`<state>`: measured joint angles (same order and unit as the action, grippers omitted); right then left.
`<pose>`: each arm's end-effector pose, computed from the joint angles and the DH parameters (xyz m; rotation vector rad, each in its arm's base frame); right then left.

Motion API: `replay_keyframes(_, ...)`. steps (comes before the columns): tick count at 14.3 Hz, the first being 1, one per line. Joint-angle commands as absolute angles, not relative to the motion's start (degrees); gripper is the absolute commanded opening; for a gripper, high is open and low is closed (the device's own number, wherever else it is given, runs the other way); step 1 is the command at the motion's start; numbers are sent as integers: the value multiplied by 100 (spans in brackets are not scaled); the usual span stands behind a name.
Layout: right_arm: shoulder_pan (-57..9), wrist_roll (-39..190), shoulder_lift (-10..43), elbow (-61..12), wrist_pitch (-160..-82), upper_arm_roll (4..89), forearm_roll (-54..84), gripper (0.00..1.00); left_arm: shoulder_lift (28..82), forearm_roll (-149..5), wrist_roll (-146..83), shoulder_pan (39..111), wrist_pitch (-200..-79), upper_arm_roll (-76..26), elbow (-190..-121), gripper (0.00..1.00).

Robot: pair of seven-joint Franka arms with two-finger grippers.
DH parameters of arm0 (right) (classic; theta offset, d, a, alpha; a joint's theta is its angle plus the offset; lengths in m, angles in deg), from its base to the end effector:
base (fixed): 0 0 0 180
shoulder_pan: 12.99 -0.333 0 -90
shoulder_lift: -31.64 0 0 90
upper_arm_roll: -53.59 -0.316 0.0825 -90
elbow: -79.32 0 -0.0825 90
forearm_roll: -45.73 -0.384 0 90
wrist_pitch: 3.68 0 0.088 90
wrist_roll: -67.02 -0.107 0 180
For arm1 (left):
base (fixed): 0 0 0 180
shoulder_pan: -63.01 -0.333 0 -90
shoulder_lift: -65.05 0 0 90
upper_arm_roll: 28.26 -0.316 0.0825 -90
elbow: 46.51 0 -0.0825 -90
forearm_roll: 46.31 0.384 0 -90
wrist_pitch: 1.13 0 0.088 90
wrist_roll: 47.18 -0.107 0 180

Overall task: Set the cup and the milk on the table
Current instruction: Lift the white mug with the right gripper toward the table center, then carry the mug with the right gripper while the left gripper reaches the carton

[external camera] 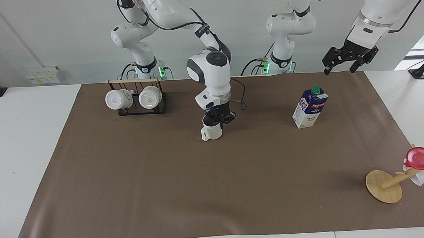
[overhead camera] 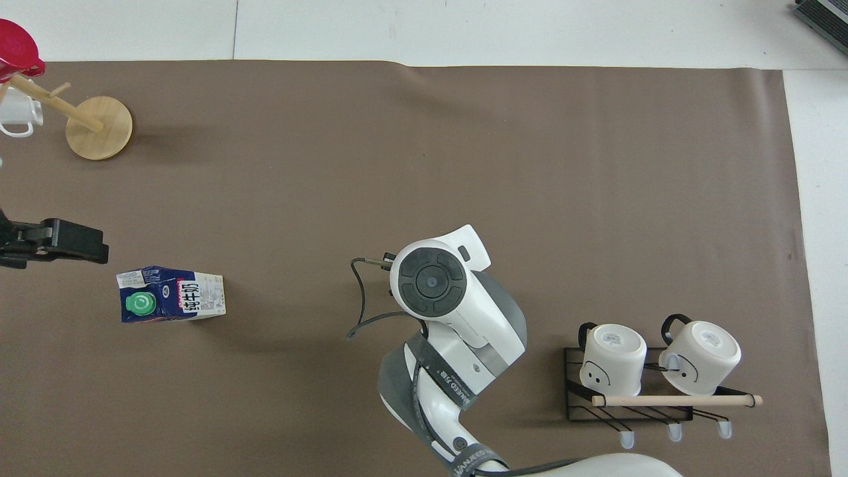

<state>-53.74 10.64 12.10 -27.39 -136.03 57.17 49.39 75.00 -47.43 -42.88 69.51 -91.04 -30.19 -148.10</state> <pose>0.5098 0.3882 0.3461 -3.0733 0.4488 -0.1932 0.4960 -0.0403 0.6204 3.1182 -0.0079 -0.0502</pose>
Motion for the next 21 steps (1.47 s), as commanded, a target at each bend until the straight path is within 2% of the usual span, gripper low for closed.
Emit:
replay_keyframes(1,-5298,1236,1196,-2720,-13508,5684,5047,0,8183,-4640,-4313,7057,-9579,-3037,-15785,100)
replay_keyframes(8,-5236,1262,1196,-2764,-13561,5684,4995,0,8175,-4640,-4322,7057,-10114,-3028,-16357,100)
replay_keyframes(9,-5219,1288,1196,-2764,-13561,5692,4968,3,8175,-4640,-4322,7066,-10202,-3028,-16384,100)
replay_keyframes(10,-5210,1358,1196,-2764,-13561,5693,4968,39,8167,-4640,-4322,7066,-10316,-3028,-16436,100)
replay_keyframes(11,-5184,1402,1196,-2764,-13552,5693,4968,93,8175,-4640,-4322,7074,-10500,-3019,-16532,100)
replay_keyframes(12,-5183,1411,1196,-2747,-13526,5693,4968,100,8184,-4640,-4331,7109,-10632,-3028,-16655,100)
replay_keyframes(16,-5183,1429,1266,-2624,-13482,5701,5039,100,8210,-4518,-4322,7118,-10844,-3019,-16875,100)
replay_keyframes(21,-4938,1831,1959,-2624,-13105,5710,4890,100,8571,-4517,-4322,7110,-11433,-3019,-17631,100)
